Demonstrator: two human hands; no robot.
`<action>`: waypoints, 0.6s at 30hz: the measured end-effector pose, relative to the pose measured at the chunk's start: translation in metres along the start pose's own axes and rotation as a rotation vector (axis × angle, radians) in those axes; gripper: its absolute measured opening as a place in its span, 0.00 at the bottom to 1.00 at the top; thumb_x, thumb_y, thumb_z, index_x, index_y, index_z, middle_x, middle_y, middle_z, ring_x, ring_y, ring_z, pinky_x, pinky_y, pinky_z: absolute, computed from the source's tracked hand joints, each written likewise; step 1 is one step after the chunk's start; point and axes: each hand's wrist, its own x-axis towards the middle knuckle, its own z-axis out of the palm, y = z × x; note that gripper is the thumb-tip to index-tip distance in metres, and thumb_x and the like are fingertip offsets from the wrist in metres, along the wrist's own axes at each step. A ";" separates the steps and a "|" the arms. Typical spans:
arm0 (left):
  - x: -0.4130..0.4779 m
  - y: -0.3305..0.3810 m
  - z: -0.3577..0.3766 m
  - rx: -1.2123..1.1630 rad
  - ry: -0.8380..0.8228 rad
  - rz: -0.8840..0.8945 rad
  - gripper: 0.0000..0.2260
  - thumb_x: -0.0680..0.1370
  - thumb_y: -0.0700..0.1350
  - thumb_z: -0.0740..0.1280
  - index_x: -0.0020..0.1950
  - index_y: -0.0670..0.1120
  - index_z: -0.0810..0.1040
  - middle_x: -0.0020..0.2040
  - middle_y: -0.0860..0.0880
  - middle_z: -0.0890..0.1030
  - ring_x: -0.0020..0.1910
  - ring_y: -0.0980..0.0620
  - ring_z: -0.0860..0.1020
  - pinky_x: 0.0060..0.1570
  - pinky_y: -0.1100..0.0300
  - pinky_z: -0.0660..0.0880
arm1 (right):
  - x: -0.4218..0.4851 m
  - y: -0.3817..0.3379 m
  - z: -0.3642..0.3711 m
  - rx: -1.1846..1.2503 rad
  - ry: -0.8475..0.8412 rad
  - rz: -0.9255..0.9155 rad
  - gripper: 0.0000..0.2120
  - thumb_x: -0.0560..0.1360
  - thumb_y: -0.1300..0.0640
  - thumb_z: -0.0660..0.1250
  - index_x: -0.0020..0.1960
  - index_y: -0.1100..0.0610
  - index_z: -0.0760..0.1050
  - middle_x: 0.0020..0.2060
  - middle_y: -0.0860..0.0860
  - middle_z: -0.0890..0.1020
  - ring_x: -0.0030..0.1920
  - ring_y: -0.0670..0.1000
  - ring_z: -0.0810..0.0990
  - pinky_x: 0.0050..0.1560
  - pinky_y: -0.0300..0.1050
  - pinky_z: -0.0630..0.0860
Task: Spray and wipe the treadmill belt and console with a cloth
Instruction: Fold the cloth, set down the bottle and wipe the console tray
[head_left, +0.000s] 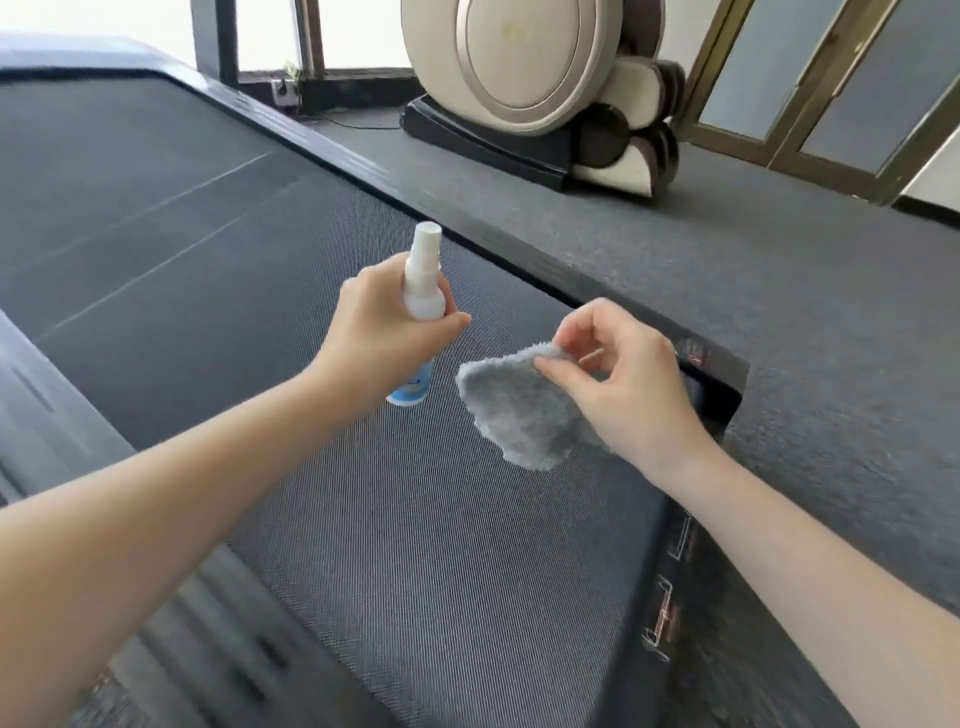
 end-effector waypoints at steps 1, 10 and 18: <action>0.009 0.006 -0.002 -0.004 0.011 -0.001 0.08 0.69 0.42 0.75 0.38 0.44 0.76 0.37 0.52 0.78 0.36 0.57 0.75 0.42 0.59 0.74 | 0.013 -0.004 -0.006 0.012 0.023 -0.002 0.11 0.71 0.61 0.73 0.39 0.50 0.72 0.34 0.42 0.78 0.35 0.41 0.76 0.38 0.33 0.72; 0.076 0.102 -0.022 -0.077 0.037 -0.043 0.07 0.69 0.37 0.73 0.36 0.42 0.75 0.36 0.46 0.80 0.34 0.55 0.74 0.38 0.57 0.73 | 0.108 -0.061 -0.085 0.183 0.166 0.084 0.11 0.70 0.62 0.74 0.38 0.51 0.73 0.34 0.43 0.78 0.37 0.43 0.77 0.42 0.39 0.73; 0.124 0.224 -0.041 -0.111 0.050 -0.080 0.10 0.69 0.38 0.75 0.35 0.44 0.74 0.32 0.51 0.78 0.33 0.54 0.74 0.40 0.53 0.74 | 0.171 -0.145 -0.195 0.146 0.205 0.122 0.10 0.69 0.62 0.74 0.38 0.53 0.74 0.33 0.45 0.79 0.35 0.42 0.76 0.39 0.38 0.74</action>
